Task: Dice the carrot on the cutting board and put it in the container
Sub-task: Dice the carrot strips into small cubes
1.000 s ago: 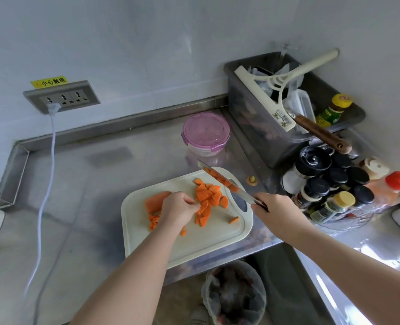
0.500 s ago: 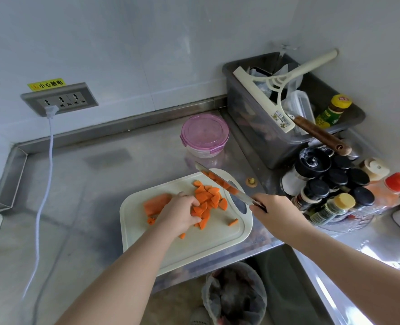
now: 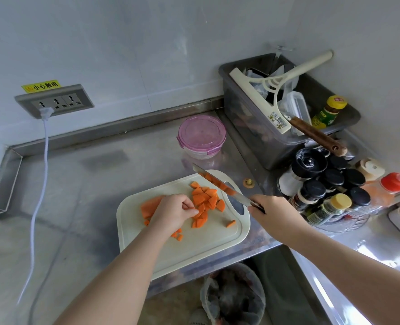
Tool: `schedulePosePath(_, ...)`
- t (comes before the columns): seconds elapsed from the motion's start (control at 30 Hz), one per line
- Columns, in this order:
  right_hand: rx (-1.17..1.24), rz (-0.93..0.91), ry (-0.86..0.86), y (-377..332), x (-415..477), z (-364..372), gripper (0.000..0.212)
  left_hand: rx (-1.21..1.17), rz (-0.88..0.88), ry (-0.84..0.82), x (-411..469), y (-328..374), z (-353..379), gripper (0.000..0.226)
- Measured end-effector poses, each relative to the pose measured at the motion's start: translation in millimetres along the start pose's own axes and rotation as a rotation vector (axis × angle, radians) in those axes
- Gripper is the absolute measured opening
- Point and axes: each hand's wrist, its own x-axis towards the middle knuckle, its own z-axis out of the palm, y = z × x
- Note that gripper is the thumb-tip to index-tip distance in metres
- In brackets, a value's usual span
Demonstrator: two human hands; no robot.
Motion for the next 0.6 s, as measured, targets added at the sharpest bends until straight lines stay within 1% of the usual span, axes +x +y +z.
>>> schedulePosePath(0.07, 0.006, -0.002, 0.003, 1, 0, 1, 0.033, -0.083, -0.046, -0.036, -3, -1, -7, 0.012)
schedulePosePath(0.1, 0.010, -0.004, 0.006, 2, 0, 2, 0.029, -0.090, -0.053, -0.074, -6, 0, -8, 0.012)
schedulePosePath(0.17, 0.017, -0.001, 0.007, 3, 0, 3, 0.019, -0.036, -0.039, -0.160, -14, 3, -5, 0.015)
schedulePosePath(0.23, 0.017, 0.000, 0.005, 2, 0, 4, 0.020, 0.092, 0.004, -0.212, -24, 6, 5, 0.017)
schedulePosePath(0.27, 0.013, -0.003, 0.001, 1, 0, 5, 0.021, 0.163, 0.025, -0.219, -29, 6, 11, 0.018)
schedulePosePath(0.33, 0.008, -0.012, -0.001, -2, 1, 7, 0.015, 0.255, 0.053, -0.198, -36, 6, 19, 0.017)
schedulePosePath(0.4, 0.021, -0.016, -0.007, -5, 0, 8, 0.014, 0.312, 0.083, -0.137, -39, 2, 22, 0.013)
schedulePosePath(0.47, 0.027, -0.025, -0.013, -5, -1, 8, 0.017, 0.339, 0.110, -0.087, -41, -2, 21, 0.014)
schedulePosePath(0.53, 0.027, -0.032, -0.012, -5, -3, 8, 0.020, 0.319, 0.122, -0.096, -42, -5, 17, 0.020)
schedulePosePath(0.6, 0.032, -0.035, -0.011, -5, -3, 8, 0.016, 0.334, 0.171, -0.159, -46, -6, 14, 0.030)
